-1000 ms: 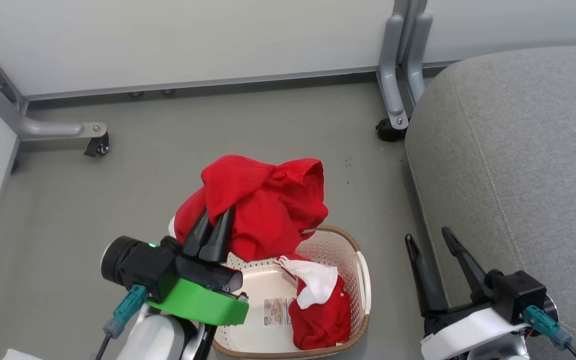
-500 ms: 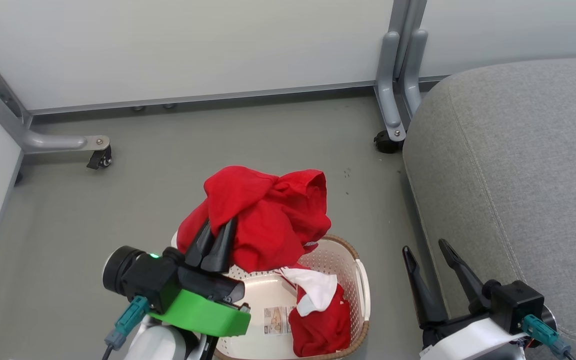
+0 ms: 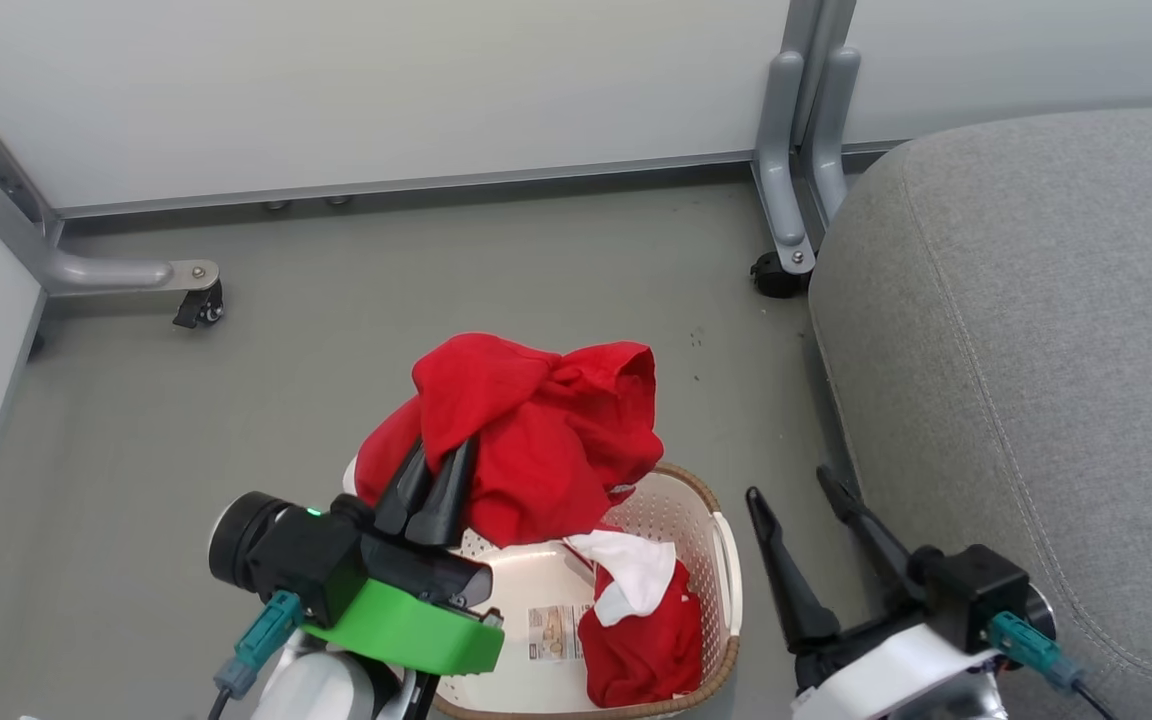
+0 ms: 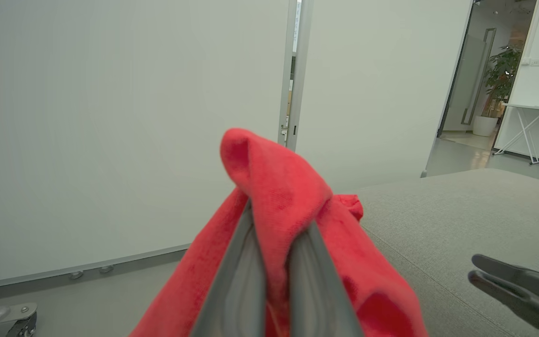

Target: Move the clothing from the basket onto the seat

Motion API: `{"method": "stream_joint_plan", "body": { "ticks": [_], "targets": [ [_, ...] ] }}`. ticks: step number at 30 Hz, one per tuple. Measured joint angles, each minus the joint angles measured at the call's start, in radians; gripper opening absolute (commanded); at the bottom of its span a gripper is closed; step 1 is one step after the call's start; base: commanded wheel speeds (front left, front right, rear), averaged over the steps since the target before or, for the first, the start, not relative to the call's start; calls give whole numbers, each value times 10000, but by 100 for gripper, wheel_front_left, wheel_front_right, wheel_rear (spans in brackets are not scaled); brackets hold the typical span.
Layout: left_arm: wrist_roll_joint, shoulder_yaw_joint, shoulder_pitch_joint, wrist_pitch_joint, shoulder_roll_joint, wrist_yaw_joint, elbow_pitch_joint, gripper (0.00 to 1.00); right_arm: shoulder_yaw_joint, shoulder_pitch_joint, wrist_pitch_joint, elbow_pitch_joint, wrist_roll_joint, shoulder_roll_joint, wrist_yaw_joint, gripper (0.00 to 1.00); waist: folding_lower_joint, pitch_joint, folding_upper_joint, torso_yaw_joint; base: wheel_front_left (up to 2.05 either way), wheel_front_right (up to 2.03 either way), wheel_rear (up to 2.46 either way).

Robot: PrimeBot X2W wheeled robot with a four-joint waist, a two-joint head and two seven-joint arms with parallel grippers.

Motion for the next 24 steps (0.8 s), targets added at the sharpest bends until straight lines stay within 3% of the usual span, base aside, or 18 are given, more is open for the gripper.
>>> {"method": "stream_joint_plan", "body": {
  "ticks": [12, 24],
  "targets": [
    [-2, -255, -185, 113, -4, -8, 109, 0, 2913, -1816, -23, 621, 1016, 6, 0, 100, 0, 146, 0, 178, 0, 0, 0],
    [0, -608, -326, 121, -105, -90, 159, 0, 4253, -3867, 21, 2194, 1818, 4, 0, 100, 0, 166, 0, 338, 0, 0, 0]
  ]
}}
